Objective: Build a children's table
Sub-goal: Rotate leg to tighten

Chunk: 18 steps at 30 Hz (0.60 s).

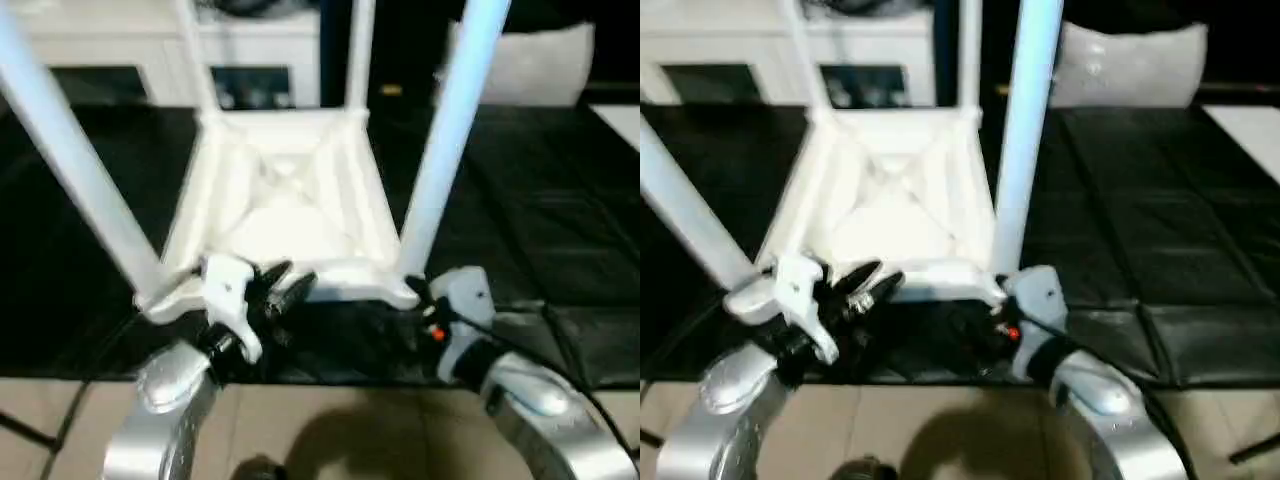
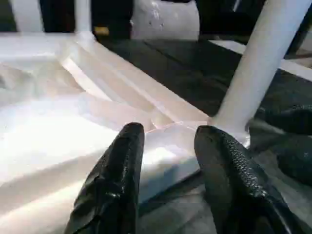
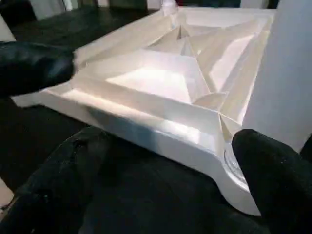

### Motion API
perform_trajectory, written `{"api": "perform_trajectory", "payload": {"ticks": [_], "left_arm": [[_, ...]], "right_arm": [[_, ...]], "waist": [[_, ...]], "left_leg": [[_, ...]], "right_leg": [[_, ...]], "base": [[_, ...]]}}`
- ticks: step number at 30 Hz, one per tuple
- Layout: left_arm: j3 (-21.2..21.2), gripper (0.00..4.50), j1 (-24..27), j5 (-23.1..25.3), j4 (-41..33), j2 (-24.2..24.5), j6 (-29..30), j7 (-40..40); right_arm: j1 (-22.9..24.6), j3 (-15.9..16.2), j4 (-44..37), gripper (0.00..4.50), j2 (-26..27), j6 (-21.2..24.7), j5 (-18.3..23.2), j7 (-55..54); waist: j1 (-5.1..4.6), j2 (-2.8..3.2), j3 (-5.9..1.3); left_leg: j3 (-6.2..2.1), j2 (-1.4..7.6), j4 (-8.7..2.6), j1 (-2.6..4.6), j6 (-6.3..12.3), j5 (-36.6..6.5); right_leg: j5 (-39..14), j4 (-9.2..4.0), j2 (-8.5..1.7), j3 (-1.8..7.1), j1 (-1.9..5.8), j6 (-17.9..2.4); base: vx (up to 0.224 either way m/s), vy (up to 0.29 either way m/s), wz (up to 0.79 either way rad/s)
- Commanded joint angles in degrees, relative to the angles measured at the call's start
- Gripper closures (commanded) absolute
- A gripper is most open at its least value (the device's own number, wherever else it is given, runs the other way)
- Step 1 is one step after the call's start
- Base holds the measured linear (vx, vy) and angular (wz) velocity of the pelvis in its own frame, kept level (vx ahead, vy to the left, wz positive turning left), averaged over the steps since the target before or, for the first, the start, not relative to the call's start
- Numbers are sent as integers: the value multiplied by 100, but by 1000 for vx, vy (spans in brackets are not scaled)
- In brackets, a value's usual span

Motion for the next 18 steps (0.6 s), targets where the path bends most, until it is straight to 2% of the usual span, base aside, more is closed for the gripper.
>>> {"api": "perform_trajectory", "payload": {"ticks": [1, 2, 3, 4, 5, 6, 7, 8, 9, 10, 11, 12, 13, 15, 17, 18], "left_arm": [[98, 226, 221, -131, -422, 215, -55, -69], [66, 226, 300, -193, -518, 253, -58, -103], [66, 226, 300, -193, -518, 253, -58, -103], [2, 217, 578, -337, -820, 476, 300, -224], [11, 201, 745, -443, -983, 592, 466, -309], [8, 188, 868, -493, -1115, 647, 581, -348], [43, 181, 976, -423, -1167, 694, 595, -327], [105, 181, 1122, -329, -1214, 739, 591, -289], [175, 169, 1290, -196, -1260, 779, 576, -205], [214, 169, 1399, -86, -1279, 801, 552, -136], [231, 169, 1468, -15, -1293, 813, 543, -81], [244, 148, 1596, 0, -1349, 826, 500, -13], [331, 148, 1775, 65, -1451, 710, 483, 258], [493, 148, 1988, 148, -1504, 559, 374, 601], [662, 148, 2118, 179, -1379, 552, 218, 760], [735, 148, 2169, 218, -1292, 564, 116, 799]], "right_arm": [[-115, 1, 67, 0, 3, -10, 128, 132], [-137, -15, 100, 0, 4, -26, 130, 134], [-137, -15, 100, 0, 4, -26, 130, 134], [-343, -102, 285, 0, 40, -66, 218, 163], [-490, -155, 406, 0, 82, -95, 289, 179], [-589, -195, 491, 0, 98, -117, 352, 191], [-696, -218, 594, 0, 103, -135, 357, 182], [-840, -249, 744, 0, 102, -179, 336, 163], [-997, -289, 921, 0, 89, -240, 283, 135], [-1080, -322, 1027, 0, 78, -286, 240, 108], [-1134, -349, 1101, 0, 66, -321, 214, 90], [-1204, -405, 1203, 0, 40, -361, 160, 21], [-1283, -544, 1329, 0, -22, -388, 90, -105], [-1344, -718, 1448, 0, -116, -433, -2, -239], [-1359, -800, 1512, 0, -164, -448, 0, -277], [-1360, -833, 1533, 0, -184, -448, 16, -280]], "waist": [[166, -197, -289], [144, -115, -321], [-9, 47, -357], [-144, 27, -385], [-176, 109, -387], [-194, 88, -362], [-227, 38, -339], [-228, 33, -335], [-245, 13, -295], [-273, 0, -280], [-303, -26, -254], [-297, -54, -246], [-320, -100, -224], [-345, -120, -210], [-330, -171, -194], [-324, -176, -194]], "left_leg": [[-50, 246, -246, -200, 573, -354], [-15, 275, -467, -110, 659, -109], [35, 329, -719, 261, 1003, 429], [-57, 377, -707, 397, 1295, 698], [-124, 452, -701, 360, 1338, 537], [-110, 461, -740, 313, 1104, 258], [-39, 398, -815, 268, 595, -369], [-15, 371, -844, 261, 347, -752], [33, 318, -912, 236, -132, -1553], [36, 313, -948, 224, -325, -1916], [54, 285, -984, 209, -595, -2465], [62, 275, -989, 252, -760, -2842], [72, 265, -992, 270, -821, -3075], [74, 265, -998, 288, -845, -3247], [113, 236, -945, 366, -756, -3274], [115, 235, -947, 365, -734, -3230]], "right_leg": [[-2630, -930, -993, 797, 377, -883], [-1963, -815, -722, 603, 342, -1125], [-733, -503, -77, 223, 60, -1326], [-300, -334, 80, 136, -37, -1270], [-68, -272, 61, 112, -21, -1162], [-73, -312, 37, 134, 4, -1131], [-77, -390, -27, 180, 44, -1072], [-140, -420, -71, 208, 55, -1075], [-453, -494, -118, 260, 59, -977], [-673, -519, -146, 278, 70, -925], [-1158, -586, -186, 308, 72, -729], [-1639, -649, -207, 333, 18, -553], [-2064, -713, -224, 358, -11, -423], [-2505, -779, -243, 371, -23, -279], [-2851, -883, -230, 393, -120, -200], [-2900, -892, -231, 395, -115, -179]], "base": [[0, 0, 0], [6, 84, 9], [6, 84, 9], [3, 109, 5], [-10, 114, -2], [-10, 114, -2], [-36, 109, -1], [-59, 77, -1], [-59, 77, -1], [-66, 42, -6], [-67, 20, -9], [-67, 20, -9], [-70, 0, -8], [-63, -9, -8], [-62, -23, 2], [-61, -29, 5]]}}
